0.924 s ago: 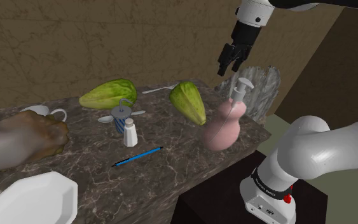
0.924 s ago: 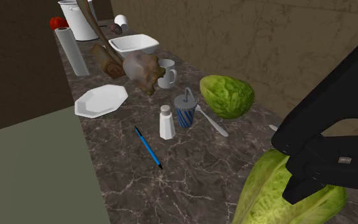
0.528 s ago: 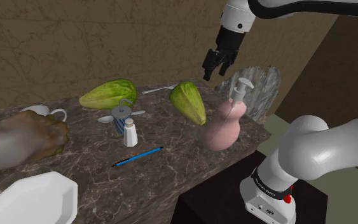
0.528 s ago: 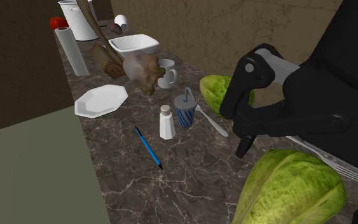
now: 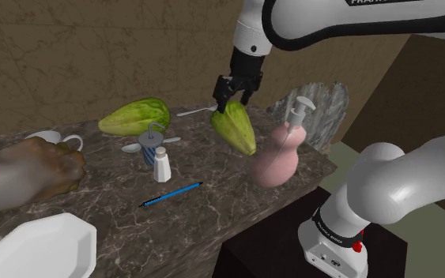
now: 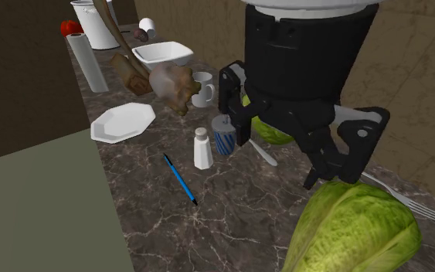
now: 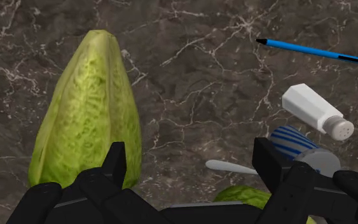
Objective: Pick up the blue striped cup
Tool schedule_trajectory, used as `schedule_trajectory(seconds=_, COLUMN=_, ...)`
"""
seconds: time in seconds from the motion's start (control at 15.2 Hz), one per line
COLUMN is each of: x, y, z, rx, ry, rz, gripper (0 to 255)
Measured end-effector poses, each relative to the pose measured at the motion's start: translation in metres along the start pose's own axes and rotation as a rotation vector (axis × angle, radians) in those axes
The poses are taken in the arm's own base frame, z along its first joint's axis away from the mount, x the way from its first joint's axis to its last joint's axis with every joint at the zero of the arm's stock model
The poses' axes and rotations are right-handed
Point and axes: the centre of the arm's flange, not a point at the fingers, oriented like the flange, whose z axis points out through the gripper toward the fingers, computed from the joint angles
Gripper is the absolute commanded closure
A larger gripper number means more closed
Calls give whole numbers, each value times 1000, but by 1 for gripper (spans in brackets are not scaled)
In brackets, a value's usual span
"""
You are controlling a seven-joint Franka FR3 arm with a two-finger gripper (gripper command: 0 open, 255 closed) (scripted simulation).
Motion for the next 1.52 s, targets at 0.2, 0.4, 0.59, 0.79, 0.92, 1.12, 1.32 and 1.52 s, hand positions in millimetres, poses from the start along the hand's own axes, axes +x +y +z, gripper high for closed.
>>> schedule_trajectory(seconds=0.2, x=12, y=-32, z=18, rx=-10, ry=13, rz=3, gripper=0)
schedule_trajectory(seconds=0.4, x=26, y=-64, z=35, rx=-20, ry=25, rz=4, gripper=0)
schedule_trajectory(seconds=0.59, x=41, y=-102, z=53, rx=-28, ry=37, rz=7, gripper=0)
schedule_trajectory(seconds=0.79, x=57, y=-135, z=67, rx=-37, ry=50, rz=9, gripper=0)
schedule_trajectory(seconds=0.92, x=66, y=-160, z=79, rx=-41, ry=59, rz=10, gripper=0)
schedule_trajectory(seconds=1.12, x=79, y=-191, z=94, rx=-51, ry=70, rz=12, gripper=0)
schedule_trajectory(seconds=1.32, x=83, y=-200, z=113, rx=-54, ry=74, rz=14, gripper=0)
schedule_trajectory(seconds=1.52, x=80, y=-202, z=128, rx=-54, ry=75, rz=14, gripper=0)
